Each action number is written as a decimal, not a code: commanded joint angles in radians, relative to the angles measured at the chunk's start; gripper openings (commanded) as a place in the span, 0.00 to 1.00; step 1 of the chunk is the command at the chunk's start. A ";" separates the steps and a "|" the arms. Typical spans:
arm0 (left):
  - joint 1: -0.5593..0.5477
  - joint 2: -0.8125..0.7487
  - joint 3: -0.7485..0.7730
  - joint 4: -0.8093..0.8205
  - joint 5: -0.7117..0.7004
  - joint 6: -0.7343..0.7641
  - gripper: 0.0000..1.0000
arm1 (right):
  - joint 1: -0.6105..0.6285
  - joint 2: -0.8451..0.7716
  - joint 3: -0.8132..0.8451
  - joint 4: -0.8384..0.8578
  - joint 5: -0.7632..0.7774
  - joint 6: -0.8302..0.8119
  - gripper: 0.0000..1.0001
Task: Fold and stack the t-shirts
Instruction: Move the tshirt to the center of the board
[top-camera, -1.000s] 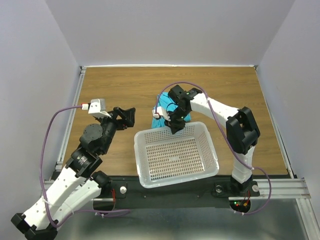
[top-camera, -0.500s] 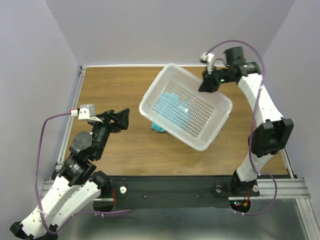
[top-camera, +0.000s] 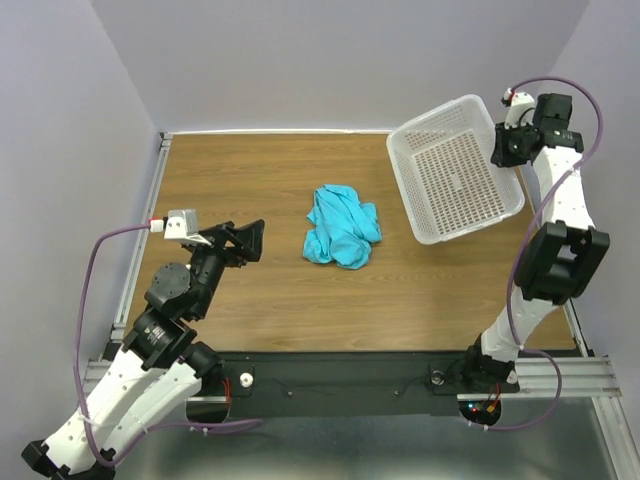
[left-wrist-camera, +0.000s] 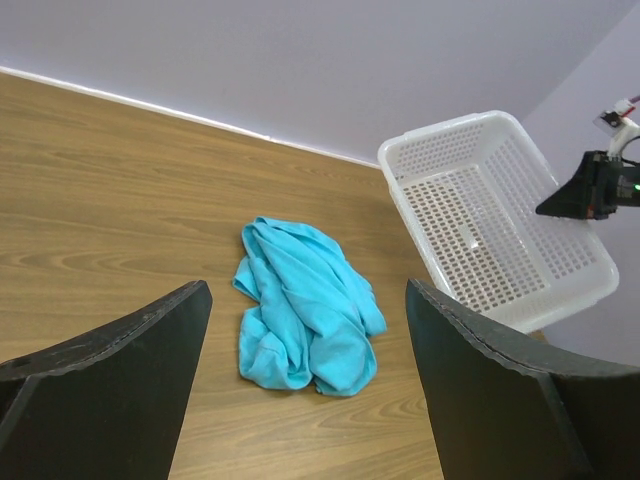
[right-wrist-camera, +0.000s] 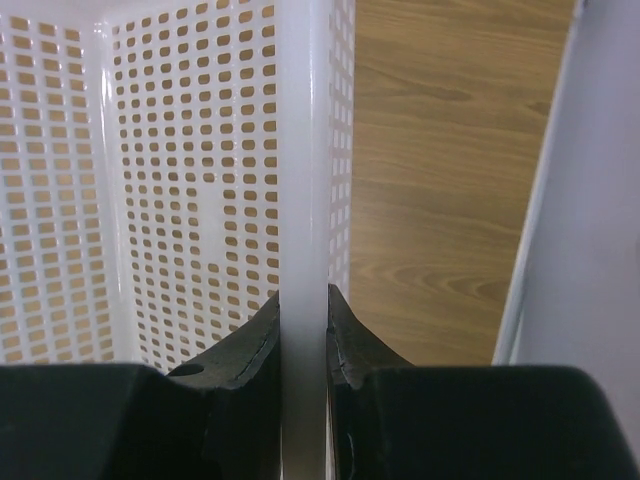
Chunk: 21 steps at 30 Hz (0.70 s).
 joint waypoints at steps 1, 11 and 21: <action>0.006 -0.003 -0.018 0.062 0.010 0.009 0.90 | -0.022 0.146 0.142 0.121 0.116 0.080 0.00; 0.006 -0.026 -0.054 0.054 0.011 -0.019 0.90 | -0.061 0.363 0.317 0.123 0.326 0.002 0.22; 0.006 0.029 -0.031 0.071 0.027 -0.008 0.90 | -0.088 0.415 0.360 0.173 0.417 0.007 0.78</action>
